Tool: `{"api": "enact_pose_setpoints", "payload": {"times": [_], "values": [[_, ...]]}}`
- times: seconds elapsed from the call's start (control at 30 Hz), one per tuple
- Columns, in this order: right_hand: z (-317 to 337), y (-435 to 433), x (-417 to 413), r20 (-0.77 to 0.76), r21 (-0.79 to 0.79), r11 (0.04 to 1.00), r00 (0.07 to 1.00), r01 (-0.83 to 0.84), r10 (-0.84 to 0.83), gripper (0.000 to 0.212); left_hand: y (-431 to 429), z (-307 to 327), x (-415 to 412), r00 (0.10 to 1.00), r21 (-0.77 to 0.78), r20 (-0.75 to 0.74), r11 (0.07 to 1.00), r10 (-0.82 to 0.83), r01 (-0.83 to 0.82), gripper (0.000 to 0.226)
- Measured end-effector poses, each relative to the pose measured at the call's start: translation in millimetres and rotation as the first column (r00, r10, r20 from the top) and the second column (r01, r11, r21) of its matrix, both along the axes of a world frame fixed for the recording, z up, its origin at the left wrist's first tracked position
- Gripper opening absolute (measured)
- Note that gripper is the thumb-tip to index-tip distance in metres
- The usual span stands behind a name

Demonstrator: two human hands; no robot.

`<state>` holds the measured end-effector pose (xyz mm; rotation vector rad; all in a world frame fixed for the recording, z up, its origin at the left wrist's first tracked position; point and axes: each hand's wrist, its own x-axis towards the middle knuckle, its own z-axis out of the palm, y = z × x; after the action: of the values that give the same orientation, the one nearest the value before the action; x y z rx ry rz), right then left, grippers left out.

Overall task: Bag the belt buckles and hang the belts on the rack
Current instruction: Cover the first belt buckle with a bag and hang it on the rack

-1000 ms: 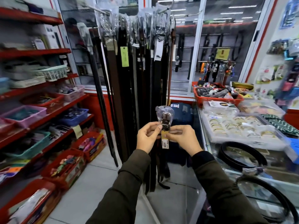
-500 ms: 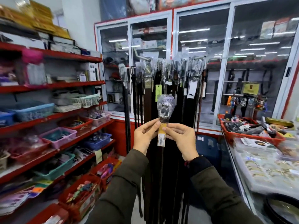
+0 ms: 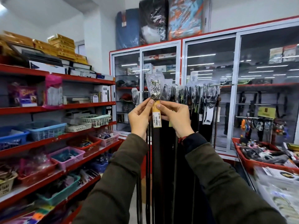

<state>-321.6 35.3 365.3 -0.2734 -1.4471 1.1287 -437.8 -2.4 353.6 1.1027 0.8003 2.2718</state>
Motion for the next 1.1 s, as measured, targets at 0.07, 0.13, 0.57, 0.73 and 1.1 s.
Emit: {"api": "enact_pose_setpoints", "payload": {"times": [0.07, 0.13, 0.57, 0.73, 1.1], "values": [[5, -1, -4, -0.002, 0.004, 1.000, 1.000, -0.004, 0.004, 0.027, 0, 5, -3, 1.000, 0.016, 0.005, 1.000, -0.005, 0.005, 0.026], [10, -1, -6, -0.009, -0.008, 1.000, 1.000, -0.003, 0.003, 0.027, 1, 9, -4, 1.000, 0.019, 0.012, 1.000, -0.014, 0.013, 0.024], [26, 2, -11, -0.005, -0.050, 0.999, 1.000, -0.012, 0.012, 0.023, 9, 22, -4, 0.995, 0.048, 0.070, 0.997, 0.064, -0.068, 0.009], [24, 2, -6, 0.031, -0.068, 0.998, 1.000, 0.003, -0.001, 0.023, 8, 20, -5, 0.998, -0.018, 0.058, 0.999, 0.029, -0.028, 0.020], [-3, 30, -8, 0.186, -0.012, 0.978, 0.961, 0.208, -0.202, 0.028, 27, -1, -10, 0.977, -0.161, -0.146, 0.971, 0.152, -0.175, 0.024]]}}
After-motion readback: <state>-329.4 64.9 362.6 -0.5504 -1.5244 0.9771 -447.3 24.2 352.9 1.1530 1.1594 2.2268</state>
